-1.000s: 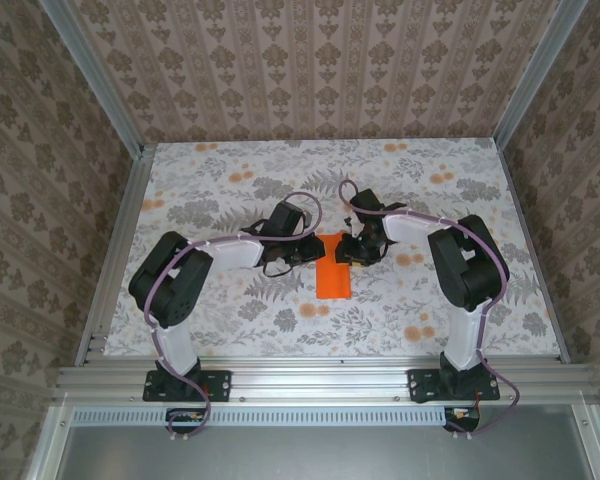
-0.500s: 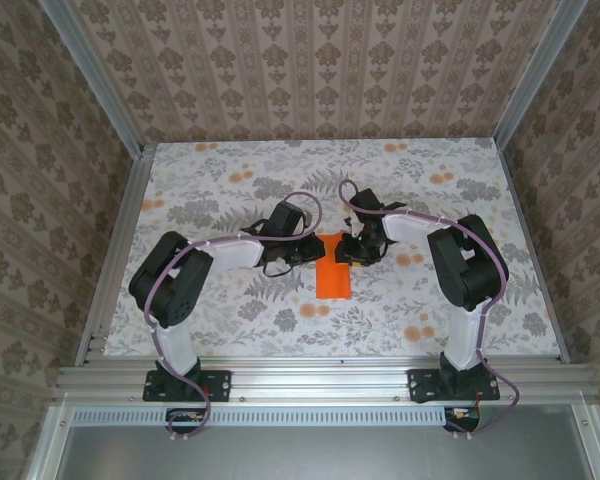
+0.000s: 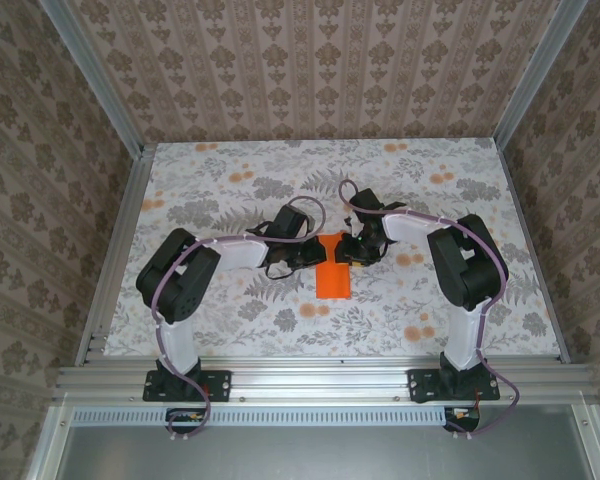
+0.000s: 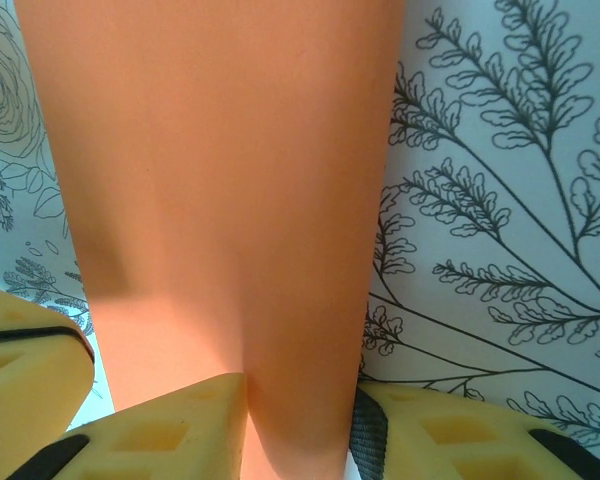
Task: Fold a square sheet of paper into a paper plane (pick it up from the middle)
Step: Hold the square sheet of paper at the center of the table.
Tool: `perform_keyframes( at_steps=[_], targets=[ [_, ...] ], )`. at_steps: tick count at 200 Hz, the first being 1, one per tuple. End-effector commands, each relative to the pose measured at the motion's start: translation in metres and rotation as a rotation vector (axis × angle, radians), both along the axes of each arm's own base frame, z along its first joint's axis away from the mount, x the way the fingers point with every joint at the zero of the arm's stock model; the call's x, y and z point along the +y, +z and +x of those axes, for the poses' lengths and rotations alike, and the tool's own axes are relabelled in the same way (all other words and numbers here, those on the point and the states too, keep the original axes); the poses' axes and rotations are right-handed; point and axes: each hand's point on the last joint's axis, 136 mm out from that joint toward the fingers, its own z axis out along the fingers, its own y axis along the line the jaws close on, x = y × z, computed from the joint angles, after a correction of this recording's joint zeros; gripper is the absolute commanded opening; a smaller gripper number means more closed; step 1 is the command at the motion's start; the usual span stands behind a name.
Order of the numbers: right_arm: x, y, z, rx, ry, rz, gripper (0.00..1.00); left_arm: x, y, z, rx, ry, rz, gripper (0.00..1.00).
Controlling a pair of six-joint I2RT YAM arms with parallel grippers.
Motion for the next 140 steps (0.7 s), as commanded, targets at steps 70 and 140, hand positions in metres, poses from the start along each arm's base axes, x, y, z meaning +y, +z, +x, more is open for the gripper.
perform_keyframes(
  at_steps=[70, 140],
  targets=[
    [-0.042, -0.074, -0.033, 0.131, 0.027, -0.225, 0.39, 0.035, 0.018, 0.020, -0.084, 0.190, 0.026, 0.13],
    [-0.044, -0.077, -0.034, 0.129, 0.042, -0.241, 0.39, 0.051, 0.014, 0.022, -0.075, 0.252, 0.024, 0.13]
  ],
)
